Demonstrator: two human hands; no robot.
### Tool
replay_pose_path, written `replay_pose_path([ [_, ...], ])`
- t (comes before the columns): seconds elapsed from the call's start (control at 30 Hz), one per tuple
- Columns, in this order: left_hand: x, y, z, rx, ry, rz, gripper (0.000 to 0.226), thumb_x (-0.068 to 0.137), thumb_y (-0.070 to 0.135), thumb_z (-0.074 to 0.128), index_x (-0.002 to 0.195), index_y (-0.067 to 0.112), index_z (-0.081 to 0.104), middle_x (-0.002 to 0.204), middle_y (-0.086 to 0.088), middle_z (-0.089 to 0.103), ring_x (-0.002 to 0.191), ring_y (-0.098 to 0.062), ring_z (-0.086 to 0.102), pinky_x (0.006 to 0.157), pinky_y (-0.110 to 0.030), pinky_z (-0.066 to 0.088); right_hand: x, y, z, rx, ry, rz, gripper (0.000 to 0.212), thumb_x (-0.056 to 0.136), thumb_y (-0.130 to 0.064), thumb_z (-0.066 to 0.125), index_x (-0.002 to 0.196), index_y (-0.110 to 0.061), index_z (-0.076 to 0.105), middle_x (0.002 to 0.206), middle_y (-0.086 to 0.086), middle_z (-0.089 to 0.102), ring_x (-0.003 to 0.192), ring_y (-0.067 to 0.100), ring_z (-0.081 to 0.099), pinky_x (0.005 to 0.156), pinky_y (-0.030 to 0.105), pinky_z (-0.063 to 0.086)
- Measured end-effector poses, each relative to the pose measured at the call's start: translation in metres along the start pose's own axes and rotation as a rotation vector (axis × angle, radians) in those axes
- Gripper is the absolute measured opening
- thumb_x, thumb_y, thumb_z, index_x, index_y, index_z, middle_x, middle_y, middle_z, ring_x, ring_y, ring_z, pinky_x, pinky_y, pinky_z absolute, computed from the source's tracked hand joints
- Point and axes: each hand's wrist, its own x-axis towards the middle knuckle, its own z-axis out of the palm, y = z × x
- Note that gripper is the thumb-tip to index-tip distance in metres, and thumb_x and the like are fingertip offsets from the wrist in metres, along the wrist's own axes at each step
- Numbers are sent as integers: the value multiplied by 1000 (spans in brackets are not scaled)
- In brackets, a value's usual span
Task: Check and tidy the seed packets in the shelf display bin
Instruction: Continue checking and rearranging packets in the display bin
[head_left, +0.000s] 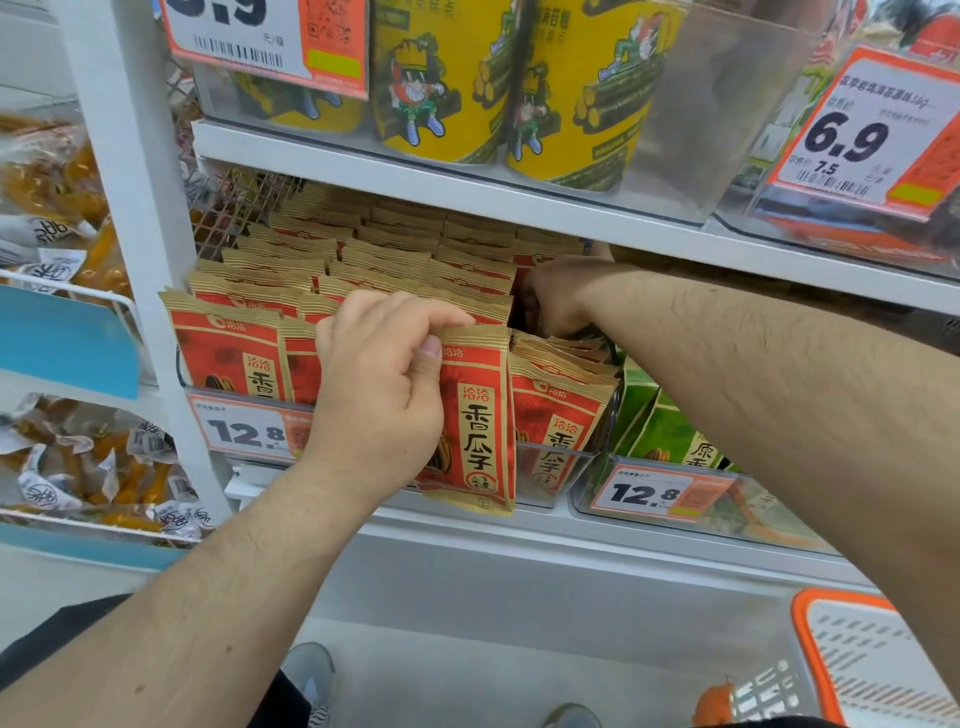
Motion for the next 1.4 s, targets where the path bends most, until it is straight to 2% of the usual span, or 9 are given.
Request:
replay_pose_path([
  [0.17,0,-1,0,11,-11,-22,26,92,7,47,102,21,66,93,22,53,97,-3,38,90,-19,24,-6,-5,-10,37,-81,-40,32,55,-51,67,84,-36,64,77,-11,67,65,13,65,56,31,53],
  [0.47,1,0,-2,23,-10,-28,26,92,7,47,103,21,66,94,22,53,98,-2,38,84,-27,22,-39,-24,-33,-14,-136,-111,43,52,-42,68,94,-31,67,89,-4,68,77,18,66,74,39,58],
  [0.67,1,1,-2,44,-19,-17,26,91,6,47,102,19,66,94,21,53,98,-1,37,81,-24,19,-79,-37,-51,-21,-101,-115,31,73,-31,67,103,-23,68,99,4,68,87,23,64,81,38,56],
  [0.8,1,4,-4,84,-40,5,26,89,6,48,101,20,67,94,20,54,97,-1,35,78,-23,16,-124,-43,-76,-17,-129,-96,28,88,-27,60,114,-16,64,102,3,63,87,19,59,66,28,45],
  [0.97,-1,11,-8,83,-64,18,26,89,7,47,101,18,67,93,19,54,94,-4,34,79,-27,20,-209,-58,-96,198,68,-130,35,98,-29,50,131,-22,60,133,-1,60,118,21,55,96,30,41],
  [1.03,-2,15,-9,53,-79,41,26,90,6,46,102,15,67,94,18,54,94,-7,36,82,-28,28,-249,-63,-92,364,356,-151,28,94,-23,52,117,-25,69,116,-7,69,103,12,61,91,24,43],
  [1.13,-5,23,-10,22,-120,53,25,90,5,46,103,12,67,95,16,55,93,-11,42,83,-11,28,-300,-74,-76,768,708,-33,16,84,-19,59,84,-27,74,73,-17,67,65,1,57,70,22,48],
  [1.27,-11,35,-4,-3,-177,53,26,89,6,46,102,13,68,95,15,57,93,-14,45,79,-17,30,-322,-91,-48,1095,588,112,9,80,-32,71,87,-30,66,76,-17,63,68,-2,58,66,19,48],
  [1.4,-19,48,1,-70,-208,-6,25,88,10,49,102,19,68,95,16,61,92,-7,48,84,-5,32,-326,-96,-30,1208,445,117,13,77,-31,77,78,-20,69,69,-5,70,67,10,67,66,39,58],
])
